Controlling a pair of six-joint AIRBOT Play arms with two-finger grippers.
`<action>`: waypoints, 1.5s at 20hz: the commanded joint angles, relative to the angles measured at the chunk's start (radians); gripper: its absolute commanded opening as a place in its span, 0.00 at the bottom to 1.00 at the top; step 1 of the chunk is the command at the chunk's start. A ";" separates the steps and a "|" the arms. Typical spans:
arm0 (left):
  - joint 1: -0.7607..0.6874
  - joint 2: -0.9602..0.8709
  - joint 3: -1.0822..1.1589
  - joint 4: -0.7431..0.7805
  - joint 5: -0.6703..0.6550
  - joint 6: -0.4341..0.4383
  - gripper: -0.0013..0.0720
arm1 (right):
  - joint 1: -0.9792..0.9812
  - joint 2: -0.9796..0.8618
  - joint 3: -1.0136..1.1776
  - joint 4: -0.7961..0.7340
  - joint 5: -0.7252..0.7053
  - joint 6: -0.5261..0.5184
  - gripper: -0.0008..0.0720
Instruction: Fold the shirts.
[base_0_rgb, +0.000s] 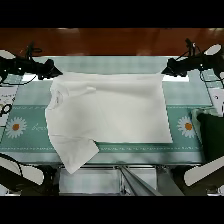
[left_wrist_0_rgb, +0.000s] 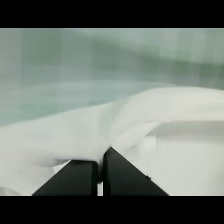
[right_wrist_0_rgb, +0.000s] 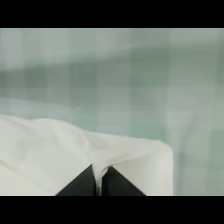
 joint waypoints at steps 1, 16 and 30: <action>0.026 0.002 -0.014 0.061 -0.237 0.026 0.05 | -0.037 0.015 0.000 -0.050 0.191 -0.004 0.05; 0.034 0.002 -0.219 0.123 -0.333 0.034 0.05 | 0.001 0.015 -0.240 -0.073 0.162 -0.043 0.05; 0.217 0.599 -0.443 0.381 -0.119 -0.164 0.71 | -0.330 0.539 -0.626 -0.098 0.073 -0.002 0.58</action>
